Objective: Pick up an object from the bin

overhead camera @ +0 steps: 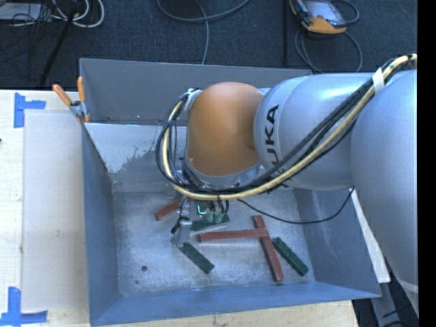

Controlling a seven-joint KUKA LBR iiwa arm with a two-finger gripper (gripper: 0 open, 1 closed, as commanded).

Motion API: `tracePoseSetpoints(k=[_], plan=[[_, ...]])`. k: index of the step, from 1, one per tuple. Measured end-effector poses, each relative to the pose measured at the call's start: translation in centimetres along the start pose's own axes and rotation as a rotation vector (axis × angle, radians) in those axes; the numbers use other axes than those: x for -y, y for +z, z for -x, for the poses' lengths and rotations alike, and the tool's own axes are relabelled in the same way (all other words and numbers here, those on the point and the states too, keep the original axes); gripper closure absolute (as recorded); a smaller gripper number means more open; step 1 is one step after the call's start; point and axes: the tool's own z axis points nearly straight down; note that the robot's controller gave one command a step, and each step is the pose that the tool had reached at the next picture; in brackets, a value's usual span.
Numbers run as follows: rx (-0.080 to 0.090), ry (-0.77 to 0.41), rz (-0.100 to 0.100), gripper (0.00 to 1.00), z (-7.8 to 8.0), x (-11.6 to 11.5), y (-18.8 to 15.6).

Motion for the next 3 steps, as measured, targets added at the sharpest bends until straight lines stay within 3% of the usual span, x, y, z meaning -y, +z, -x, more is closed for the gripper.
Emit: tracePoseSetpoints(k=[1,2,3], plan=[[0.006,0.054,0.003,0.0,2.8,5.4,9.6],[0.012,0.045,0.003,0.0,6.0,3.8,9.3],[0.01,0.049,0.003,1.0,5.9,3.9,9.4]])
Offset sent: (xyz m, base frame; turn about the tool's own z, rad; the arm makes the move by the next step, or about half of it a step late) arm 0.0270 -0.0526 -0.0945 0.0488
